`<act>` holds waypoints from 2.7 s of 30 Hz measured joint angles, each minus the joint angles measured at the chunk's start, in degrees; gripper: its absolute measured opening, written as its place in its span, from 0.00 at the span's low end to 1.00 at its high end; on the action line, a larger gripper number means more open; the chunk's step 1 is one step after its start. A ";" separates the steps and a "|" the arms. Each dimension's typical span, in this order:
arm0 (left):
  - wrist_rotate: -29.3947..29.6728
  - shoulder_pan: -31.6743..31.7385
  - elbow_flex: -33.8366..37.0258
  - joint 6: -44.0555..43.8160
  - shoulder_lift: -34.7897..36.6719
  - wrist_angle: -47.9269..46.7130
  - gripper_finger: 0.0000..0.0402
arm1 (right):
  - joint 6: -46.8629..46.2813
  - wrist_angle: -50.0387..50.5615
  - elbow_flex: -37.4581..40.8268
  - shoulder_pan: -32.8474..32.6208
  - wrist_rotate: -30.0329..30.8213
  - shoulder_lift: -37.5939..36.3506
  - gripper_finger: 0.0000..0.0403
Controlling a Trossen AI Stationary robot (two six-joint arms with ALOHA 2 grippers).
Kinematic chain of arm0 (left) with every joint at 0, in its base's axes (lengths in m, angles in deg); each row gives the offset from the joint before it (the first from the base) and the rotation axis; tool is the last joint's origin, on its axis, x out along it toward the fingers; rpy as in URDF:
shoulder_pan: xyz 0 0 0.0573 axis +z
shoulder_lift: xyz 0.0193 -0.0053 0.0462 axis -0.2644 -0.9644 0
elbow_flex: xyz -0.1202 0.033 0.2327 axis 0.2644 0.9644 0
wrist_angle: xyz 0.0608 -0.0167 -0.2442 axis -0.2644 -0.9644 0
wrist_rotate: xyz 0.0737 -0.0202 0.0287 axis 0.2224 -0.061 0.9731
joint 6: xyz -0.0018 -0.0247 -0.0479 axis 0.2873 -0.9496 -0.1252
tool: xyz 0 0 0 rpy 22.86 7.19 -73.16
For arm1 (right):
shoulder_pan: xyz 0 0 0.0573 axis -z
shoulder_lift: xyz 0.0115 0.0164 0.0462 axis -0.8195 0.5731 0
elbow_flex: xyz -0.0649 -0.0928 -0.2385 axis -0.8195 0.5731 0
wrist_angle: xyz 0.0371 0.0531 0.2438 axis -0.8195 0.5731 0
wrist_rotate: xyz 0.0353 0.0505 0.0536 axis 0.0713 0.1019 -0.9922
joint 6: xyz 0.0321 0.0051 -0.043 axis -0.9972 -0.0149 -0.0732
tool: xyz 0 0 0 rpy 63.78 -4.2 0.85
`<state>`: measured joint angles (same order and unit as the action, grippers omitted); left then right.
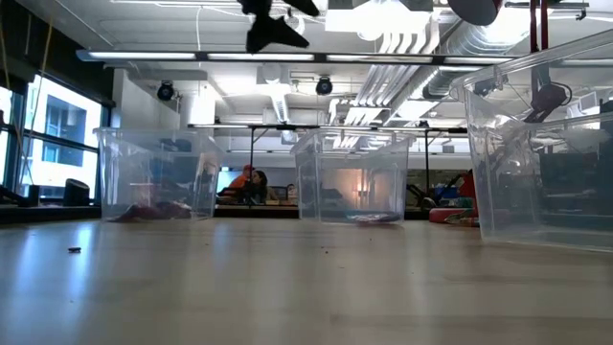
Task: Sort candy
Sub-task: Put the blue candy into the top right transparent bin
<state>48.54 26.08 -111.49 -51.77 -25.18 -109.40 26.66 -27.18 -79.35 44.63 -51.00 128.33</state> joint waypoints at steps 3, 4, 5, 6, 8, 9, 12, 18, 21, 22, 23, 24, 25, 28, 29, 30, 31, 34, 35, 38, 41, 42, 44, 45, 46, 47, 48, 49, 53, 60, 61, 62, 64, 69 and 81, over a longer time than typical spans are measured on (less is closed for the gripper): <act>0.02 -2.23 4.05 -2.18 3.95 3.11 0.62 | -10.33 9.57 0.00 -6.55 -0.65 2.05 0.56; 0.08 -2.87 5.56 -3.17 5.08 4.46 0.62 | -13.95 12.49 0.00 -9.04 -0.67 2.94 0.56; 0.27 -3.37 7.04 -4.34 6.15 6.23 0.62 | -17.52 15.04 0.00 -11.51 -0.75 3.90 0.56; 0.66 -3.78 8.38 -5.60 7.05 7.93 0.62 | -20.91 17.23 0.02 -14.22 -0.77 4.99 0.56; 1.53 -4.22 11.06 -7.93 8.64 10.78 0.62 | -27.89 20.44 0.02 -19.52 -0.83 7.32 0.56; 1.69 -4.25 11.97 -8.87 9.19 12.08 0.62 | -31.35 21.73 0.02 -22.26 -0.89 8.63 0.56; 1.98 -4.27 14.32 -10.52 10.40 14.47 0.62 | -41.26 23.45 0.07 -29.64 -3.02 13.22 0.56; 1.95 -3.94 14.78 -8.50 10.57 14.93 0.62 | -56.67 21.98 0.07 -38.97 -10.94 23.62 0.56; 1.65 -3.15 14.78 -7.75 10.54 15.06 0.62 | -62.20 22.25 0.09 -40.99 -11.11 28.88 0.56; 1.38 -2.79 14.78 -7.73 10.54 15.19 0.62 | -64.08 22.86 0.09 -41.19 -11.08 30.64 0.56; 1.00 -2.48 14.78 -7.73 10.54 15.46 0.62 | -65.96 23.87 0.09 -41.21 -11.12 32.36 0.56; 0.66 -2.27 14.78 -7.72 10.54 15.53 0.62 | -67.87 24.76 0.12 -41.08 -11.11 34.01 0.56; 0.46 -2.02 14.78 -7.72 10.54 15.49 0.62 | -69.50 25.21 0.13 -40.77 -11.09 35.59 0.56; 0.08 -1.68 14.78 -7.73 10.54 15.44 0.62 | -71.11 24.63 0.13 -39.42 -11.02 39.88 0.56; 0.05 -1.67 14.78 -7.71 10.54 15.45 0.62 | -71.01 24.45 0.13 -38.96 -11.02 41.24 0.56; 0.03 -1.69 14.78 -7.71 10.54 15.45 0.62 | -70.56 24.42 0.13 -38.57 -11.02 42.55 0.56; -0.02 -1.70 14.78 -7.71 10.54 15.43 0.62 | -70.24 24.58 0.13 -38.21 -11.08 43.90 0.56; -0.13 -1.71 14.78 -7.73 10.54 15.41 0.62 | -70.12 25.62 0.13 -37.07 -12.18 47.49 0.56; -0.13 -1.71 14.78 -7.75 10.54 15.41 0.62 | -69.82 25.74 0.13 -36.76 -12.36 48.47 0.56; -0.10 -1.71 14.78 -7.77 10.54 15.37 0.62 | -68.78 25.59 0.09 -36.09 -13.02 50.66 0.56; -0.10 -1.71 14.78 -7.77 10.54 15.34 0.62 | -67.73 25.34 -0.19 -35.97 -13.37 52.00 0.56; -0.10 -1.71 14.78 -7.77 10.54 15.34 0.62 | -67.34 25.36 -0.22 -35.97 -13.76 52.39 0.55; -0.09 -1.71 14.78 -7.75 10.54 15.37 0.62 | -65.92 25.37 -0.23 -35.91 -14.49 53.01 0.50; -0.07 -1.71 14.78 -7.76 10.54 15.37 0.62 | -65.49 25.25 -0.24 -36.01 -14.65 53.21 0.45; -0.07 -1.71 14.78 -7.77 10.54 15.37 0.62 | -65.26 25.29 -0.24 -36.18 -14.68 53.23 0.39; 0.09 -1.67 14.78 -7.75 10.54 15.43 0.62 | -65.16 25.24 -0.23 -36.43 -14.73 53.28 0.32; 0.09 -1.51 14.62 -7.61 10.54 15.40 0.62 | -65.05 25.32 -0.22 -36.62 -14.98 53.18 0.23; 0.09 -1.28 14.29 -7.09 10.69 15.39 0.62 | -64.91 25.56 -0.15 -36.88 -15.08 52.78 0.13; 0.50 0.12 12.32 -2.70 12.10 15.42 0.62 | -63.71 28.95 -0.56 -37.84 -14.91 51.17 0.06; 3.99 4.18 10.00 2.86 16.26 15.18 0.62 | -61.04 40.54 -4.48 -39.38 -7.42 43.25 0.02; 4.01 4.78 9.93 3.26 17.11 15.19 0.62 | -59.94 41.56 -5.25 -39.63 -6.09 42.06 0.02; 3.99 5.30 9.93 3.38 17.96 15.18 0.62 | -58.74 42.11 -6.26 -39.84 -5.15 40.70 0.02; 3.98 6.18 9.91 3.32 19.67 15.02 0.62 | -54.67 42.63 -8.81 -39.97 -3.48 38.04 0.01; 3.98 7.29 9.91 2.74 23.37 14.56 0.62 | -37.86 42.79 -14.28 -38.73 3.54 33.14 0.01; 3.44 2.96 9.91 -3.38 26.50 14.34 0.62 | -4.18 42.76 -16.76 -12.57 35.36 25.82 0.01</act>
<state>51.98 29.04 -101.58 -55.15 1.32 -95.07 22.48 15.58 -96.12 32.06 -15.64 154.15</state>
